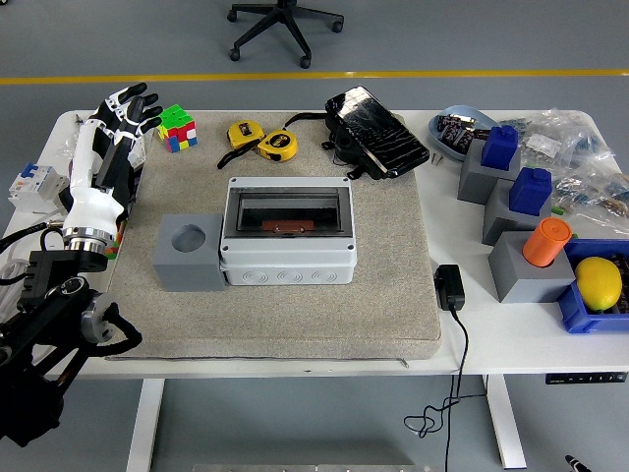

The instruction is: Fetch the battery,place it into the box,close the lid of the box

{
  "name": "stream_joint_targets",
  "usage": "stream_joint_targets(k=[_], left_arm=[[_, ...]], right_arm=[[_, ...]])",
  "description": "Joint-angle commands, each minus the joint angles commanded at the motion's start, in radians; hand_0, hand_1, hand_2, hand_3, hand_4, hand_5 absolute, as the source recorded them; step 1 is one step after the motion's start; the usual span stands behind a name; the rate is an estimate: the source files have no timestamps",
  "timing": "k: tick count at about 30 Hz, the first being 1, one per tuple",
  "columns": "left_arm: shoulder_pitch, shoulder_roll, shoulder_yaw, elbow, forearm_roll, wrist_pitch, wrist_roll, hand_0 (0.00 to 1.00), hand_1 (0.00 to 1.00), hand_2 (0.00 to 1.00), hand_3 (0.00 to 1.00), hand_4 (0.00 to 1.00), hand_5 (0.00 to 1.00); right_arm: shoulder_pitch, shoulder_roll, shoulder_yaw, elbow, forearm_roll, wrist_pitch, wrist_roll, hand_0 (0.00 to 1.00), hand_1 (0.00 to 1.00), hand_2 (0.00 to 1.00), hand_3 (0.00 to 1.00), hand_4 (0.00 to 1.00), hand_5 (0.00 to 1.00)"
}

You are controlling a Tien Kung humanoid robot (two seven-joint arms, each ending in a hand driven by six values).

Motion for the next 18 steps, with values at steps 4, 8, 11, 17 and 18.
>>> stream_joint_targets(k=[4, 8, 11, 17, 18], left_arm=[[-0.001, -0.001, 0.000, 0.000, 0.001, 0.000, 0.001, 0.703, 0.707, 0.716, 0.727, 0.998, 0.691], [0.002, -0.001, 0.000, 0.000, 0.001, 0.001, 0.001, 0.703, 0.707, 0.716, 0.727, 0.998, 0.693], [0.004, 0.000, -0.001, 0.001, -0.001, 0.001, 0.001, 0.703, 0.707, 0.716, 0.727, 0.998, 0.693], [-0.002, 0.004, 0.003, 0.000, -0.001, 0.000, 0.000, 0.703, 0.707, 0.716, 0.727, 0.998, 0.694], [-0.003, 0.005, 0.004, -0.001, -0.002, 0.000, 0.000, 0.703, 0.707, 0.716, 0.725, 0.998, 0.694]], right_arm=[[0.000, 0.000, -0.001, 0.000, 0.000, 0.001, 0.000, 0.585, 0.645, 0.660, 0.541, 0.866, 0.396], [-0.002, 0.000, -0.002, 0.000, 0.000, 0.001, -0.001, 0.583, 0.645, 0.660, 0.541, 0.867, 0.399], [-0.002, -0.001, -0.002, 0.000, 0.000, 0.000, -0.001, 0.583, 0.645, 0.660, 0.541, 0.867, 0.399], [0.000, -0.002, -0.002, 0.000, 0.000, -0.001, -0.002, 0.584, 0.645, 0.660, 0.540, 0.868, 0.402], [0.001, -0.002, -0.002, 0.000, 0.000, -0.001, -0.002, 0.584, 0.645, 0.660, 0.541, 0.869, 0.402]])
